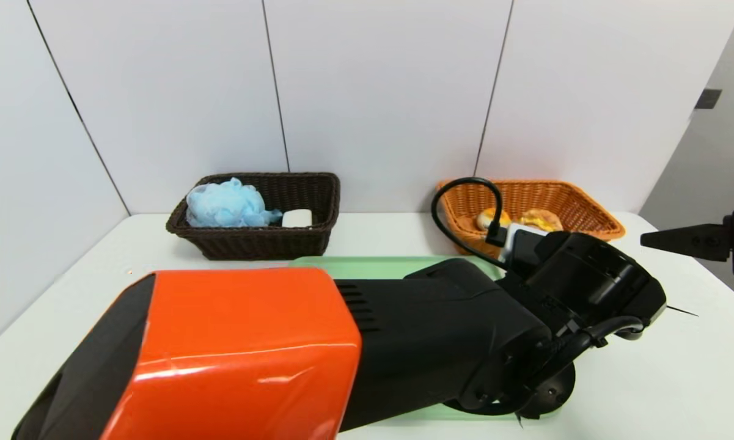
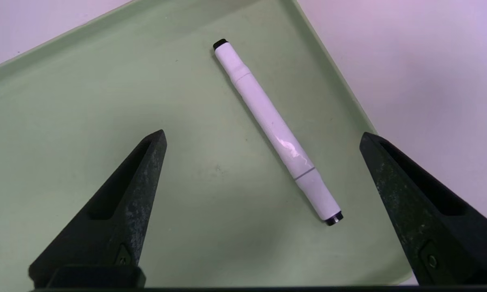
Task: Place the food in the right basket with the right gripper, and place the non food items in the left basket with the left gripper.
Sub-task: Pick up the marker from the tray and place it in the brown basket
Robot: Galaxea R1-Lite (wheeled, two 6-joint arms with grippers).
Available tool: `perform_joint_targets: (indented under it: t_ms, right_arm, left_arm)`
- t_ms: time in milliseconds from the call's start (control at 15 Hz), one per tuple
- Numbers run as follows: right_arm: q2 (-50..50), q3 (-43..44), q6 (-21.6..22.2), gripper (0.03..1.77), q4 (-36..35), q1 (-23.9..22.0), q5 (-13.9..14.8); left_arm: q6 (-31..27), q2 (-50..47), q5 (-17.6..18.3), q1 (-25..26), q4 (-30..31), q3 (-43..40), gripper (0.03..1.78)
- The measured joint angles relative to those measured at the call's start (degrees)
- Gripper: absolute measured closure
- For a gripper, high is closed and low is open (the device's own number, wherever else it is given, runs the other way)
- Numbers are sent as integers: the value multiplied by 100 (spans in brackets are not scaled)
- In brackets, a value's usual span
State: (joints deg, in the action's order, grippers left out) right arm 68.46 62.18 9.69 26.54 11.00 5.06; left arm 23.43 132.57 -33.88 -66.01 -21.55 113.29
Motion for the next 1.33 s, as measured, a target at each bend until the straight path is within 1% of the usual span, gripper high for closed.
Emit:
perform_joint_targets:
  t_ms: [467, 800, 1067, 1333]
  right_arm:
    - [-77, -74, 1, 10, 0, 66, 4]
    - [-90, -107, 1, 10, -5, 94, 0]
    - [-90, -118, 1, 10, -2, 99, 0]
    - [-90, -141, 9, 10, -2, 101, -7]
  left_arm:
    - [22, 318, 94, 278, 144, 9, 12]
    - [60, 354, 419, 341, 149, 9, 12]
    - [182, 332, 886, 372, 140, 9, 12]
    - [190, 329, 926, 450, 140, 9, 12]
